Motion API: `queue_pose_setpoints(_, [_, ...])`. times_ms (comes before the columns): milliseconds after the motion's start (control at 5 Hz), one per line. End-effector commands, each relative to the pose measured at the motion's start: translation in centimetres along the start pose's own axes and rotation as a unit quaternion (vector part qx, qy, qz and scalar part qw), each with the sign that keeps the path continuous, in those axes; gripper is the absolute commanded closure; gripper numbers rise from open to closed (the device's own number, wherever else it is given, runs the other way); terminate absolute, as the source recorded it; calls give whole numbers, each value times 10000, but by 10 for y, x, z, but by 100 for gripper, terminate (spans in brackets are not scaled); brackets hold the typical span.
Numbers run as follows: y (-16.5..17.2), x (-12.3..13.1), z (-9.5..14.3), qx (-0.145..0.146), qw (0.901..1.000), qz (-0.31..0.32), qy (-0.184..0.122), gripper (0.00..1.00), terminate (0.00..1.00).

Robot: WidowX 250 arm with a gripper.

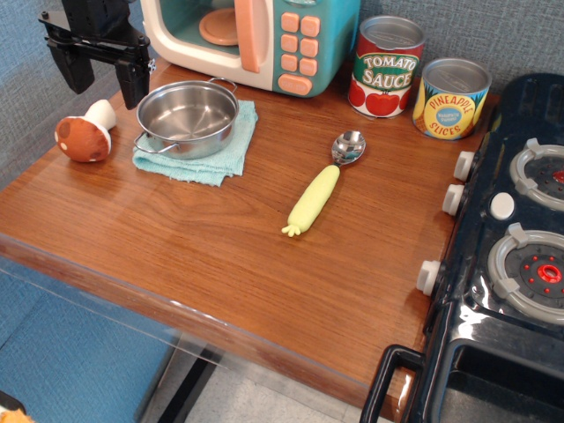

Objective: Move the corn slightly to the right

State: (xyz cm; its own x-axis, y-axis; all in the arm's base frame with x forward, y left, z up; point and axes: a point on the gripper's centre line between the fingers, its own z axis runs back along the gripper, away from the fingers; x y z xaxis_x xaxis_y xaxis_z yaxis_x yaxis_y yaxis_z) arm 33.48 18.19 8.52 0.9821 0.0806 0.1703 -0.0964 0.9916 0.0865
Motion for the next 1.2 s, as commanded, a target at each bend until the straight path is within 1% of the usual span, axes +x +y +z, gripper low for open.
queue_pose_setpoints(0, [0,0,0,0,10000,0,0,0,0])
queue_pose_setpoints(200, [-21,6,10,-391,9984,-284,-308,0,0])
queue_pose_setpoints(400, [-55,14,33,-537,9925,-902,-626,0,0])
queue_pose_setpoints(600, [-105,19,51,-693,9852,-1397,-706,0,0])
queue_pose_setpoints(800, [-155,19,46,-863,9801,-1706,-534,0,0])
queue_pose_setpoints(1000, [-195,19,20,-833,9826,-1630,-300,0,0])
